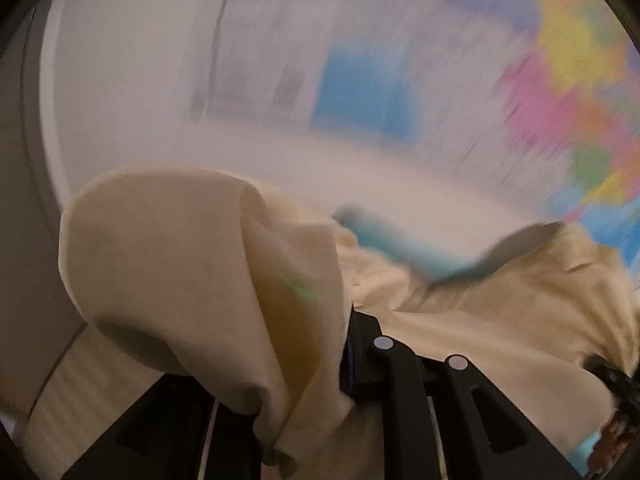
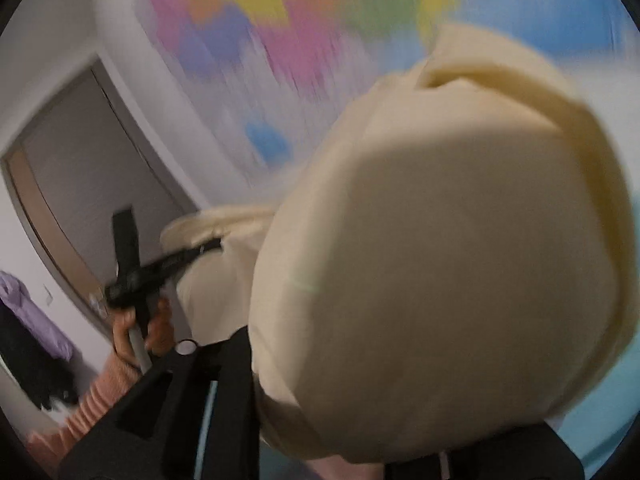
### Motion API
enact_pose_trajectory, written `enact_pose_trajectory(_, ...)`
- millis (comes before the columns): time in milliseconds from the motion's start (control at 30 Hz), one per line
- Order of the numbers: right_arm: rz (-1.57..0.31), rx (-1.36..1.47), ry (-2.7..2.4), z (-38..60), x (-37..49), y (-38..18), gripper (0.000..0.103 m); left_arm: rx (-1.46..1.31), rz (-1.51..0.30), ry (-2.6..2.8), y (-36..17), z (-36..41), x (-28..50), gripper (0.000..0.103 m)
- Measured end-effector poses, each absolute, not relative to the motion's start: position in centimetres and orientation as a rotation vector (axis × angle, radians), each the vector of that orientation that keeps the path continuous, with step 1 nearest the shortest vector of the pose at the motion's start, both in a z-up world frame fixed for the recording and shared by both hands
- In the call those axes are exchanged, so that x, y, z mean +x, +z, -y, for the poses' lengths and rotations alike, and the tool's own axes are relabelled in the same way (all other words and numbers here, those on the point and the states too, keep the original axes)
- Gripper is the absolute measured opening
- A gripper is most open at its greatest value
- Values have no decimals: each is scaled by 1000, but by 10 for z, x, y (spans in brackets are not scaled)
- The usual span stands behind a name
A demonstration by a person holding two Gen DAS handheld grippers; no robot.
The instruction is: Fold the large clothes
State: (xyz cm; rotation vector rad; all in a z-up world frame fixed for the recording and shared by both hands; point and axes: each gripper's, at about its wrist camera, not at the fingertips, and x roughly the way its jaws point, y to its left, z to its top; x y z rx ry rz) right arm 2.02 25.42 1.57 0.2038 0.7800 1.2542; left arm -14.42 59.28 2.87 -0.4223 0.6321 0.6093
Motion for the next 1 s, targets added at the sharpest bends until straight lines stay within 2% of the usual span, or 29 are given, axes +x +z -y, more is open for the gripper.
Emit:
enact_pose_trajectory(100,-856,183,1262,-248,12,-11,41,-478,-645,615,-1,-600,-158,20)
enact_pose_trajectory(167,-889,174,1274,-240,12,-9,48,-521,-631,602,-5,-606,-167,23)
enact_pose_trajectory(200,-888,168,1287,-232,11,-5,57,-528,-634,602,-6,-607,-169,25)
enact_pose_trajectory(267,-898,152,1290,-218,11,3,64,-517,-662,612,-7,-606,-165,30)
enact_pose_trajectory(533,-850,148,1073,-125,22,29,67,-493,-717,671,-4,-590,-169,39)
enact_pose_trajectory(633,-856,168,1043,-128,39,32,66,-491,-710,703,5,-576,-180,40)
enact_pose_trajectory(667,-850,149,1050,-139,43,32,58,-493,-704,712,7,-573,-185,43)
enact_pose_trajectory(700,-852,143,1058,-146,45,30,31,-493,-685,718,9,-569,-191,47)
enact_pose_trajectory(733,-872,135,1069,-156,47,27,16,-494,-670,731,10,-569,-196,49)
enact_pose_trajectory(767,-891,109,1080,-167,45,21,9,-516,-679,757,7,-571,-199,51)
enact_pose_trajectory(933,-893,-12,1146,-176,9,4,4,-494,-720,772,10,-575,-187,49)
enact_pose_trajectory(1000,-903,-23,1162,-174,-1,-1,4,-478,-729,782,11,-583,-175,44)
